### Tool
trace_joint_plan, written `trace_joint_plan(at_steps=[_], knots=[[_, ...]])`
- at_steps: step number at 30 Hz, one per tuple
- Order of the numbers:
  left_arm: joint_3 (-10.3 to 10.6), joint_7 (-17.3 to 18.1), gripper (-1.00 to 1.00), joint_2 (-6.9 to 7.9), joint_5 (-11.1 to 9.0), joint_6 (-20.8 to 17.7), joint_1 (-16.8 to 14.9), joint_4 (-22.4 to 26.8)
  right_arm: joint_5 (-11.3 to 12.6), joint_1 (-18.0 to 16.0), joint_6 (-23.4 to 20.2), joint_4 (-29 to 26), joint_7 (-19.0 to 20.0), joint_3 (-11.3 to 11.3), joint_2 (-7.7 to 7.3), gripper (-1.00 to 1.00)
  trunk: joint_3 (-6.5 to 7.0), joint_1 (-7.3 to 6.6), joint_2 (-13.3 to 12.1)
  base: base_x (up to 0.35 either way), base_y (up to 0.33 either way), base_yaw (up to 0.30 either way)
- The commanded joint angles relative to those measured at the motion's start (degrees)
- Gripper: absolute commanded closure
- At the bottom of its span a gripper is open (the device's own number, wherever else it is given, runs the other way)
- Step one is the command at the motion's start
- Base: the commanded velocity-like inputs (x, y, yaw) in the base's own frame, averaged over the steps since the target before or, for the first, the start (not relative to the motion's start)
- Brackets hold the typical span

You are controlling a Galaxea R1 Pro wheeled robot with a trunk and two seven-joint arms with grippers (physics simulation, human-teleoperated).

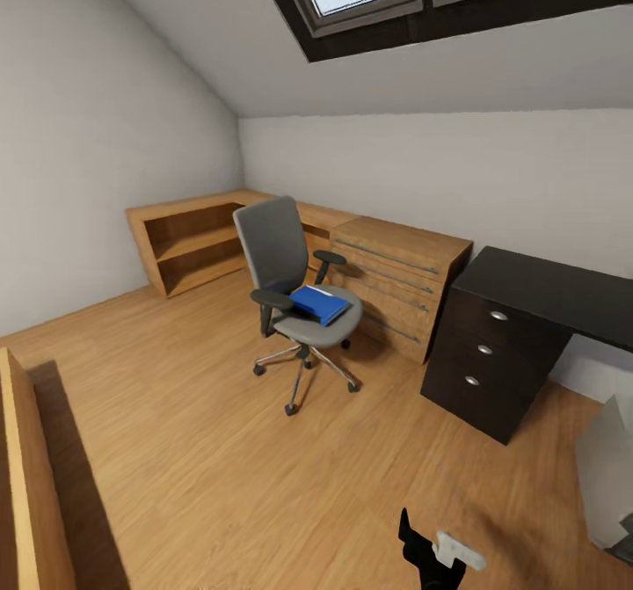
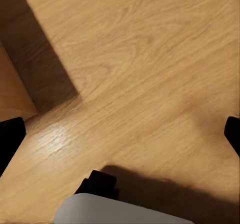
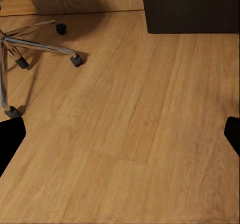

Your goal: In the bedroom, organize the workspace by keeping the computer under the desk, ensuring the monitor is on the desk, placing the keyboard on the desk next to the monitor, placing the mouse on the desk next to the keyboard, moving the folder from the swivel chair onto the desk next to the mouse, stacking the notebook on top of the folder with the pen on top of the notebook, and positioning the swivel chair next to the desk.

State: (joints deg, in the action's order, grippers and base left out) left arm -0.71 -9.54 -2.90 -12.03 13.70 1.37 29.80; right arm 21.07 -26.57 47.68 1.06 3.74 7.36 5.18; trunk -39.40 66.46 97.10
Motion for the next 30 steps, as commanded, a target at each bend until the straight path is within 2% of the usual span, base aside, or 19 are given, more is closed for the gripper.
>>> trace_joint_plan(at_steps=[1, 13, 30], knots=[[-0.09, -0.04, -1.00, -0.02, -0.24, 0.09, 0.03, 0.09, 0.03, -0.06, 0.23, 0.10, 0.39, 0.46, -0.02, -1.00, 0.17, -0.26, -0.39, -0.314, 0.155, -0.252], [-0.17, -0.04, -1.00, 0.02, -0.27, 0.18, 0.03, 0.09, -0.06, -0.06, 0.23, 0.08, 0.47, 0.46, 0.00, -1.00, 2.42, -2.90, -5.20, -0.314, 0.157, -0.211], [-0.17, -0.04, -1.00, -0.06, -0.27, 0.18, 0.03, 0.09, -0.06, -0.03, 0.22, 0.14, 0.48, 0.46, -0.02, -1.00, 5.47, -6.63, -12.02, -0.308, 0.143, -0.022]])
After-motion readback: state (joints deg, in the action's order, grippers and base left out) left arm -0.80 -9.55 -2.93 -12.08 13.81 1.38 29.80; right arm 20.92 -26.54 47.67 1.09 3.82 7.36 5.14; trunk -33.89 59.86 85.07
